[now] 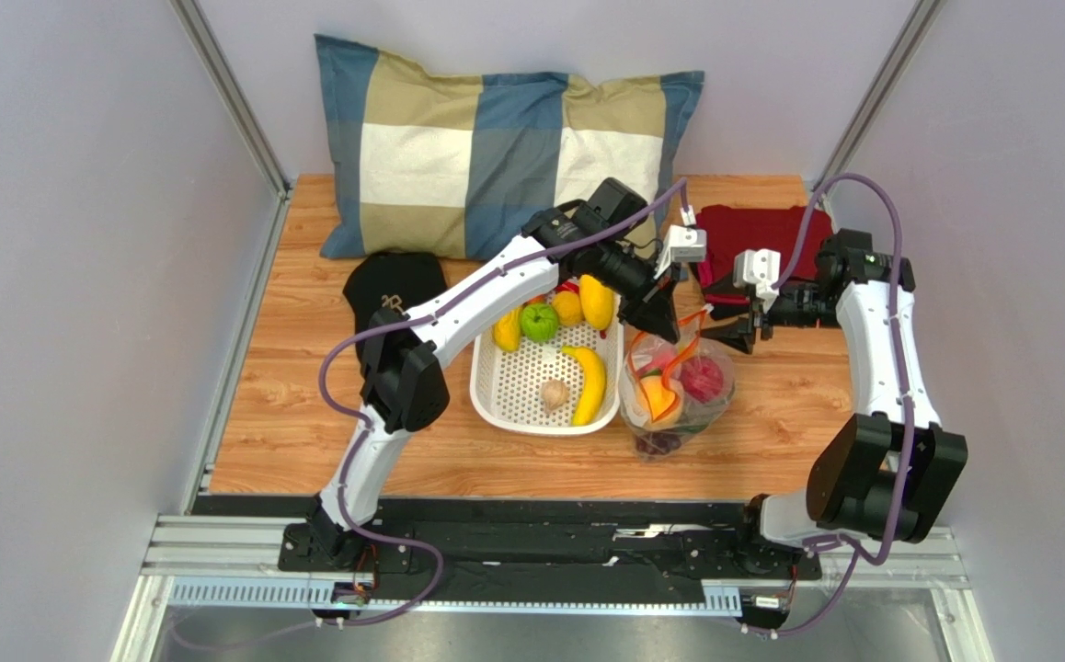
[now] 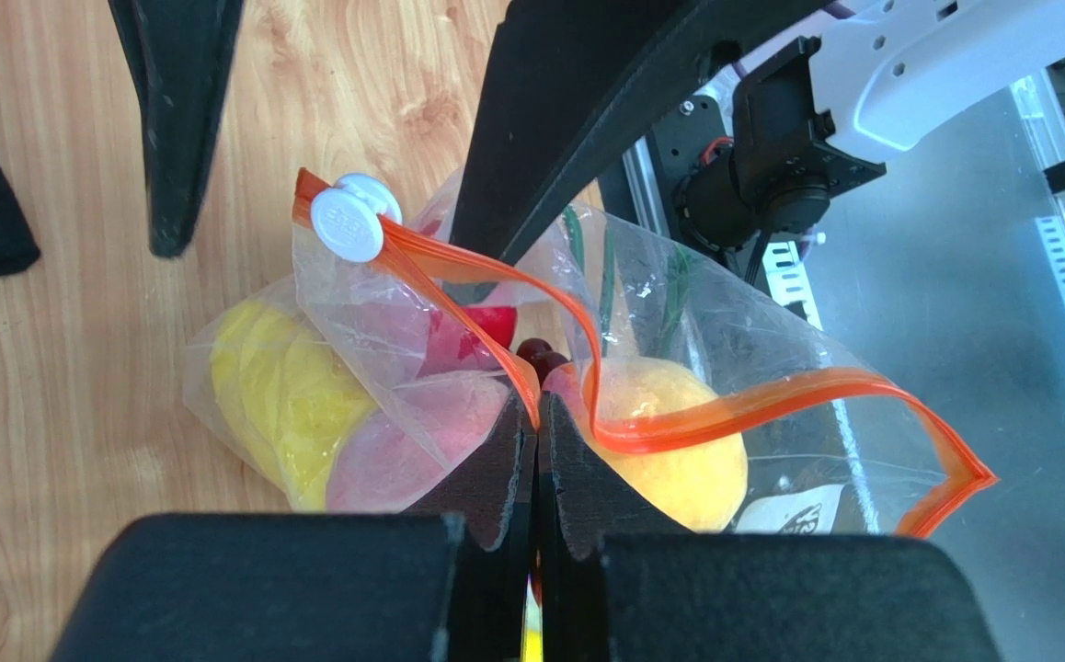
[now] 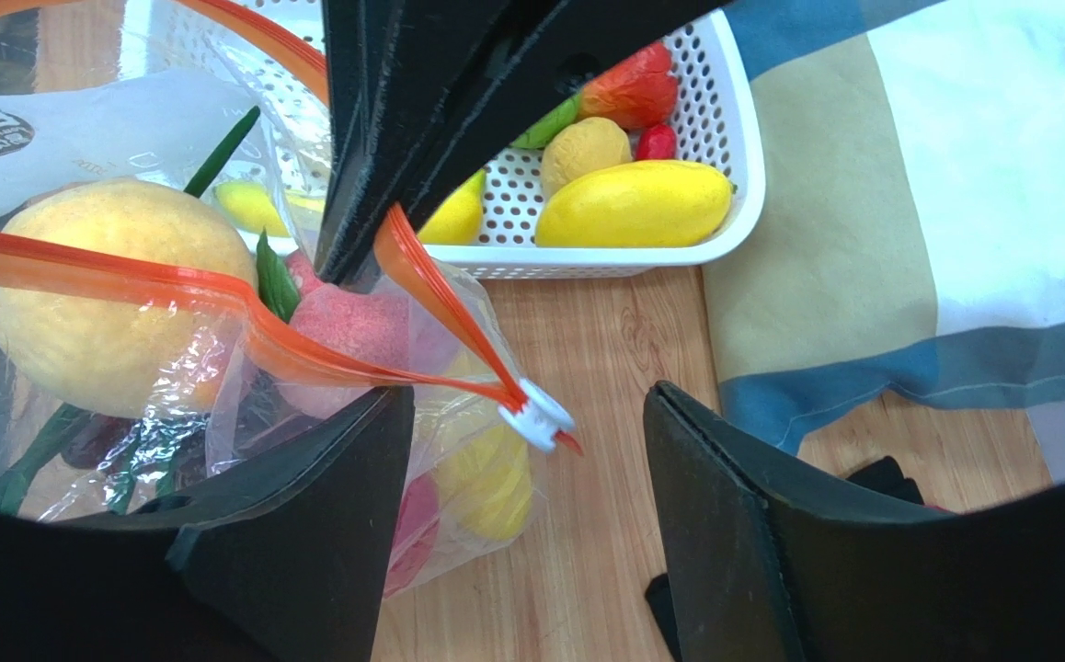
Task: Place the food in the zip-top bag and seal the zipper
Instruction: Adjust the zipper food storage bag at the center of the board.
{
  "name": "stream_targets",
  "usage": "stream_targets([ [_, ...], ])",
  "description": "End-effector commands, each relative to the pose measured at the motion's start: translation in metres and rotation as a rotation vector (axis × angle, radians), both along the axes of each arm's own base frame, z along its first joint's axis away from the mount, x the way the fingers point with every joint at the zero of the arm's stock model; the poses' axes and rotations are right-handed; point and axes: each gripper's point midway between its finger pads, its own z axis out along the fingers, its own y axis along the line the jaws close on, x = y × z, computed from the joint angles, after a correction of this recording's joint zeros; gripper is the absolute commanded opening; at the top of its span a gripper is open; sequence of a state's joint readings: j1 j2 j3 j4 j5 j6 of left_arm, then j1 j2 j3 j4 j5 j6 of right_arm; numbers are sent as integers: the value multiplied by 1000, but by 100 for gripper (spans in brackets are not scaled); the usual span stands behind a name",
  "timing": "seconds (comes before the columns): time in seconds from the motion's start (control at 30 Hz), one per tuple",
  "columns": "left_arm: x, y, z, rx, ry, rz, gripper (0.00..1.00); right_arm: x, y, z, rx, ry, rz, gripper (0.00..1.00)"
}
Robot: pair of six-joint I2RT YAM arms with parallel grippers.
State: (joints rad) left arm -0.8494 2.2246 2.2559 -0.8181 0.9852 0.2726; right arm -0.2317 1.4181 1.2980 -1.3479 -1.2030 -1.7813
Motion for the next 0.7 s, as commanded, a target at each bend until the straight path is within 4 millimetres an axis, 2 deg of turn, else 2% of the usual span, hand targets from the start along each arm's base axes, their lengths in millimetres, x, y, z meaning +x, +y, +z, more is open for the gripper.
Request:
stream_targets([
  [0.0, -4, -8, 27, -112, -60, -70, 0, -51, 18, 1, 46, 209, 49, 64],
  [0.07, -6, -9, 28, -116, -58, -78, 0, -52, 19, 2, 41, 213, 50, 60],
  [0.27, -10, -8, 35, -125, -49, -81, 0, -55, 16, 9, 2, 213, 44, 34],
  [0.33, -12, -6, 44, -132, -49, -76, 0, -58, 15, 13, -10, 216, 32, 19],
  [0.37, -13, -6, 46, -133, -47, -74, 0, -59, 15, 14, -12, 217, 27, 2],
  [0.5, -19, -4, 60, -129, -17, -47, 0, -73, 16, 27, -23, 199, -2, 0],
  [0.6, -23, 1, 73, -130, 9, -22, 8, -85, 20, 39, -10, 202, -33, 0],
  [0.63, -25, 4, 84, -143, 12, -11, 16, -88, 21, 43, -4, 201, -39, 0],
  [0.67, -26, 6, 83, -132, 19, 4, 23, -92, 22, 47, 7, 216, -54, 0],
])
